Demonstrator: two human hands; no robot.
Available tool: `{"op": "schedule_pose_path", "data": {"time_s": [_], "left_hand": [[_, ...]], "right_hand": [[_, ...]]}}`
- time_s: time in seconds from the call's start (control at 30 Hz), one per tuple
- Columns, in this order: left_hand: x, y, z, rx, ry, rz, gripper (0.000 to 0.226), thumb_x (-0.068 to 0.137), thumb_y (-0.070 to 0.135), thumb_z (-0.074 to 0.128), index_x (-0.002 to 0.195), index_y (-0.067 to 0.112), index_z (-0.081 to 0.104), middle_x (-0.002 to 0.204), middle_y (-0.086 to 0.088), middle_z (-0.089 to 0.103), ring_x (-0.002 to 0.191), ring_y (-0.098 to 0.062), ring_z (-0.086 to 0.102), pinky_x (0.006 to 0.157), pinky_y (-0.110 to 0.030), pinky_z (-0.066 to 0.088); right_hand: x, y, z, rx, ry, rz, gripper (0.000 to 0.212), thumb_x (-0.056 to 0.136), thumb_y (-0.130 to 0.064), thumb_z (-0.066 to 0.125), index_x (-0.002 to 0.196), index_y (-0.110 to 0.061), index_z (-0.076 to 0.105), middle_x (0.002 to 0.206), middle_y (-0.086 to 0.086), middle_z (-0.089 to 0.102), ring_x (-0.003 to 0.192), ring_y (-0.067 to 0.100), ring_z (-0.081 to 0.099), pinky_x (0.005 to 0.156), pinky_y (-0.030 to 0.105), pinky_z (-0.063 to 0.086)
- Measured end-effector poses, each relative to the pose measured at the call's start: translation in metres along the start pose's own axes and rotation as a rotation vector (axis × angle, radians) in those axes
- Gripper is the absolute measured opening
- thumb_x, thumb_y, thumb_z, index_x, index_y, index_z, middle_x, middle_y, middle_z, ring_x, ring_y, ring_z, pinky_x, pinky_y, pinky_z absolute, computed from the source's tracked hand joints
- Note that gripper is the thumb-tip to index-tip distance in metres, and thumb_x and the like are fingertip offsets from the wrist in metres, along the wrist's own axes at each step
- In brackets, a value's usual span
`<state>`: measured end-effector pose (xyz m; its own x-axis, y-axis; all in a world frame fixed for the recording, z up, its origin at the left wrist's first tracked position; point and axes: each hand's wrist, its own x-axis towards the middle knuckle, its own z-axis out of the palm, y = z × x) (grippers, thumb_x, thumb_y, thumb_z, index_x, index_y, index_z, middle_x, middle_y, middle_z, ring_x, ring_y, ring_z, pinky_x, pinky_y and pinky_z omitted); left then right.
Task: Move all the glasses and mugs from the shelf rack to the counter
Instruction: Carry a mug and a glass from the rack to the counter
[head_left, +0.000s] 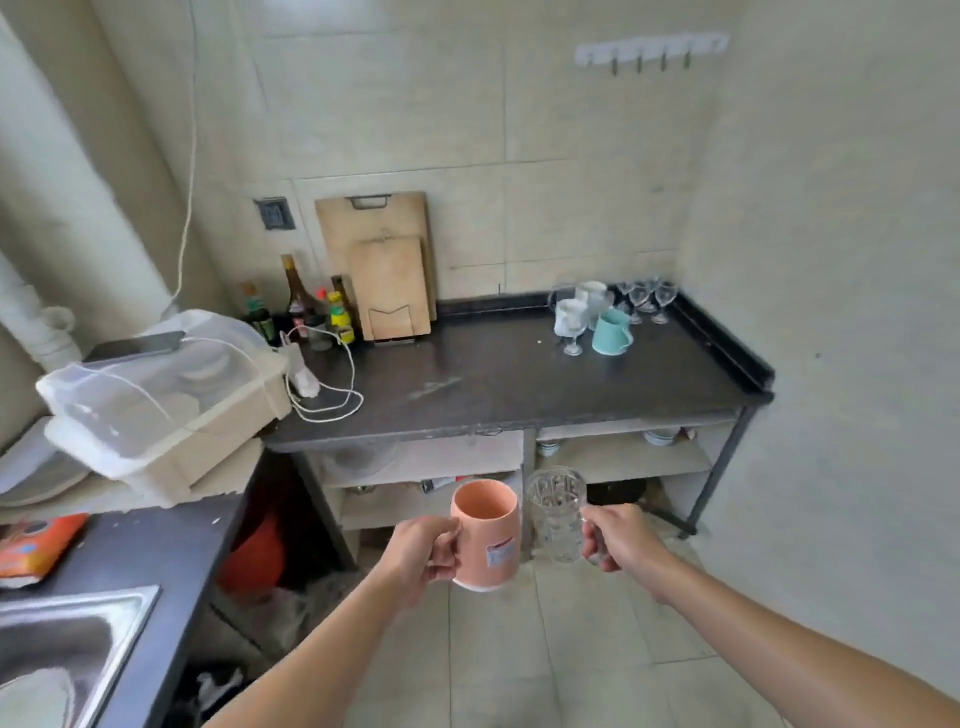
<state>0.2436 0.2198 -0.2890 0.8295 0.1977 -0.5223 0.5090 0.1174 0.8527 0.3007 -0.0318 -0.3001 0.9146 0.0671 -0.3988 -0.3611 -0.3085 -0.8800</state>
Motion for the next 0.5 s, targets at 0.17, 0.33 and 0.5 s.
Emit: {"op": "schedule_pose_path", "data": {"time_s": [0.17,0.33,0.5], "left_hand": [[0.089,0.061,0.039,0.087,-0.131,0.009,0.037,0.084,0.007,0.053,0.048,0.014,0.051,0.047,-0.005,0.04,0.053,-0.023,0.043,0.054,-0.027,0.038],[0.16,0.11,0.094,0.186,-0.256,0.021,0.051,0.087,0.009,0.052,0.037,0.016,0.049,0.046,0.0,0.043,0.056,-0.02,0.042,0.058,-0.029,0.04],[0.218,0.133,0.164,0.243,-0.315,0.012,0.049,0.086,0.005,0.054,0.041,0.018,0.041,0.048,-0.004,0.037,0.053,-0.022,0.041,0.057,-0.029,0.04]], "right_hand": [[0.065,-0.026,-0.036,0.051,0.122,0.032,0.037,0.094,-0.024,0.054,0.059,-0.012,0.058,0.055,0.007,0.06,0.047,0.018,0.048,0.044,0.024,0.036],[0.103,-0.04,-0.084,0.136,0.254,0.084,0.037,0.095,-0.025,0.054,0.06,-0.013,0.059,0.056,0.006,0.062,0.052,0.02,0.051,0.043,0.025,0.039],[0.14,-0.035,-0.138,0.174,0.308,0.133,0.036,0.098,-0.025,0.052,0.066,-0.01,0.058,0.056,0.006,0.06,0.054,0.02,0.05,0.048,0.027,0.038]]}}
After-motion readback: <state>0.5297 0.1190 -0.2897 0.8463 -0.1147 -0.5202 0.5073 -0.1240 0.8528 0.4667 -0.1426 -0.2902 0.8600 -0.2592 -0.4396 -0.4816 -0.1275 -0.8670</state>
